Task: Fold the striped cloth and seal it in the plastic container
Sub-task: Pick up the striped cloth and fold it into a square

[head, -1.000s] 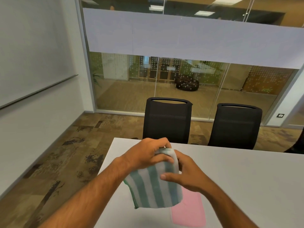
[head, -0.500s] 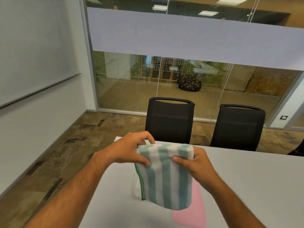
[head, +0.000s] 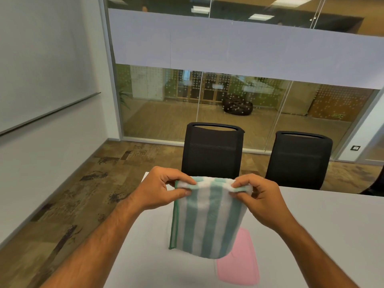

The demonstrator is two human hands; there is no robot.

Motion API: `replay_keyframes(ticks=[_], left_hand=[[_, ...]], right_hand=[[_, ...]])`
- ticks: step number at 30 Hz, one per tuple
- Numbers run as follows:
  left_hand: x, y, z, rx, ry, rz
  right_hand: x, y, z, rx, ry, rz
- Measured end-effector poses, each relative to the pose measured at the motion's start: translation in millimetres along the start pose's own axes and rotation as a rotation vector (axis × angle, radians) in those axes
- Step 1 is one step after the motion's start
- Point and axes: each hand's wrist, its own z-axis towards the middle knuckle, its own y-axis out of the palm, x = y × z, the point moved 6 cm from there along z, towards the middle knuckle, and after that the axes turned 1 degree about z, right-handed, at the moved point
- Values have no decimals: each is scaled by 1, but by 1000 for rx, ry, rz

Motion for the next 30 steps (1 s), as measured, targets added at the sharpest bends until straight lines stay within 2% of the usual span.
replay_keyframes(ticks=[7,14,19,23,27,30], left_hand=[[3,-6,1,84,58,63],[0,-13,-2,191,85,81],[-5,-6,-3,177,-15,-81],[-1,4,-2,233,-48,-228],[1,13,-2,290,-84,-314],[1,17,0,293,-110,-322]], right_hand=[[6,-6,-2,-44,180,165],[4,-7,-2,-120,236,331],[-1,-10,-1,-37,190,343],[2,-7,0,8,207,474],[12,9,-4,12,340,676],[20,26,-11,-68,437,768]])
